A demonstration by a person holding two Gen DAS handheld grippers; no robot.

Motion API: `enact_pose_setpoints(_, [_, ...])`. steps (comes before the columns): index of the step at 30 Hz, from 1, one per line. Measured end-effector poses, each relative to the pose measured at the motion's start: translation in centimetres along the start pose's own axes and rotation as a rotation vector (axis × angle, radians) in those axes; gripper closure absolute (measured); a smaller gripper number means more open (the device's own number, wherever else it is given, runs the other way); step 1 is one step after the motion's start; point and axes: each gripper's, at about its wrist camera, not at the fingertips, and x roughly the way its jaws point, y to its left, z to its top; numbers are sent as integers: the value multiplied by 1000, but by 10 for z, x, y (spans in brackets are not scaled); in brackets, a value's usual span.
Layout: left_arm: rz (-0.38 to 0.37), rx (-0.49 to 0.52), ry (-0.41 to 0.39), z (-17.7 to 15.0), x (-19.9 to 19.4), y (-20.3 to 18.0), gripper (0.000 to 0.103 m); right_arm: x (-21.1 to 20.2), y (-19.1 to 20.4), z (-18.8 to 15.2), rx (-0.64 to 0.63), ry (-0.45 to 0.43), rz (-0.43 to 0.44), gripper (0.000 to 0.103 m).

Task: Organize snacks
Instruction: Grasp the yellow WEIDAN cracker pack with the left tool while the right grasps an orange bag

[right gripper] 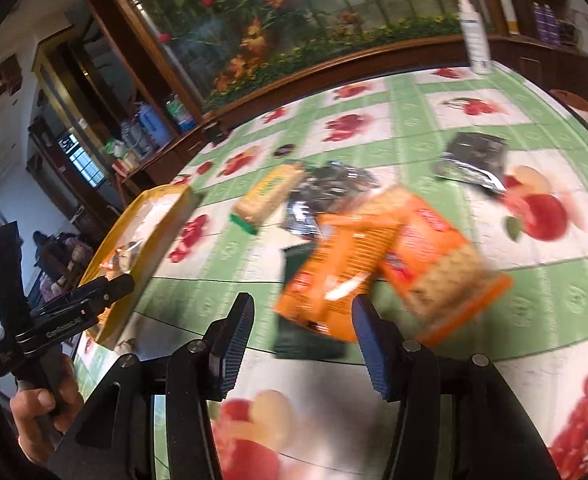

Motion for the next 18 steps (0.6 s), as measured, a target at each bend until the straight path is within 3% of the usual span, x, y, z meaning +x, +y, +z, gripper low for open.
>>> enact_pose_setpoints(3, [-29,44,10,5,5,-26,26,-5,-19,3,22,-9,-25,49])
enact_pose_setpoints(6, [10,70,-1,12,9,-40,26,-8,-20,7,18,-20,-33,49])
enact_pose_setpoints(12, [42,75,1,41,34,-38,26,16,7,16,-51,13,-32,49])
enact_pose_setpoints(18, [13,96,33,69,66,-41,26,51,16,24,-51,76,-106,50])
